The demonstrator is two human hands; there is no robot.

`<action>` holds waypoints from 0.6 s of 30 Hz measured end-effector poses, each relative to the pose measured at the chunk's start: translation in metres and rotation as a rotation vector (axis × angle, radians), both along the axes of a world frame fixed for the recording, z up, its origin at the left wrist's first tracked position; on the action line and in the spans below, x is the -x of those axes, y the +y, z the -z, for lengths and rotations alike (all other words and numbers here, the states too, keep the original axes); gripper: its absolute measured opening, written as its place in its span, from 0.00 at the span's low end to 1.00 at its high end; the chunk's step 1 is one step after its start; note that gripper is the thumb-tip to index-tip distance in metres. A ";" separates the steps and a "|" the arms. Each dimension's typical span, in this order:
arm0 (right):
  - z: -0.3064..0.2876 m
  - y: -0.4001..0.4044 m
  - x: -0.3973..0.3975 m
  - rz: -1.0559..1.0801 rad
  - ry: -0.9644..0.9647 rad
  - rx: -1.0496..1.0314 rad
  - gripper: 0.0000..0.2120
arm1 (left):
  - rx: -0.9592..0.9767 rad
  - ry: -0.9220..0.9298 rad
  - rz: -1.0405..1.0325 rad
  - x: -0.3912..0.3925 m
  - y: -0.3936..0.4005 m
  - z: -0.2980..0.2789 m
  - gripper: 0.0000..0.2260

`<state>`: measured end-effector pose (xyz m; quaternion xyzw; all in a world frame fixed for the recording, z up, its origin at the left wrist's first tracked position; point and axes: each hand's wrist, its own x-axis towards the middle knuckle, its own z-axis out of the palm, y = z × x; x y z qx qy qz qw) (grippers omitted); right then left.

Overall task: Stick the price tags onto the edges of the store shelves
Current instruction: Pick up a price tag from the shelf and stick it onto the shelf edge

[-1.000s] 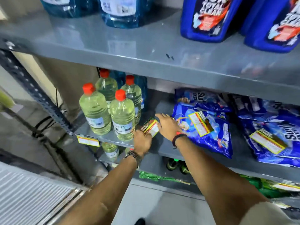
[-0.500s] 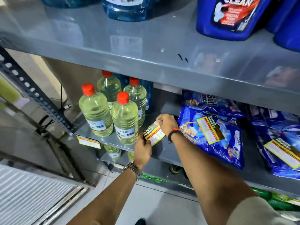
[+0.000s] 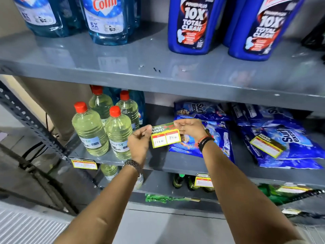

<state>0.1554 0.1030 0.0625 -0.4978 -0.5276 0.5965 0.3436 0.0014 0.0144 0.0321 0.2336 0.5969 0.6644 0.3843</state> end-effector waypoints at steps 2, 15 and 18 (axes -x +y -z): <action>-0.010 -0.009 -0.014 0.016 0.044 -0.008 0.14 | -0.011 0.041 0.073 -0.001 0.002 -0.013 0.14; -0.064 -0.060 -0.026 0.113 0.157 -0.158 0.12 | -0.152 0.267 0.137 -0.002 -0.028 -0.063 0.10; -0.078 -0.082 -0.002 0.054 0.122 -0.253 0.07 | -0.245 0.326 0.042 0.025 -0.060 -0.070 0.07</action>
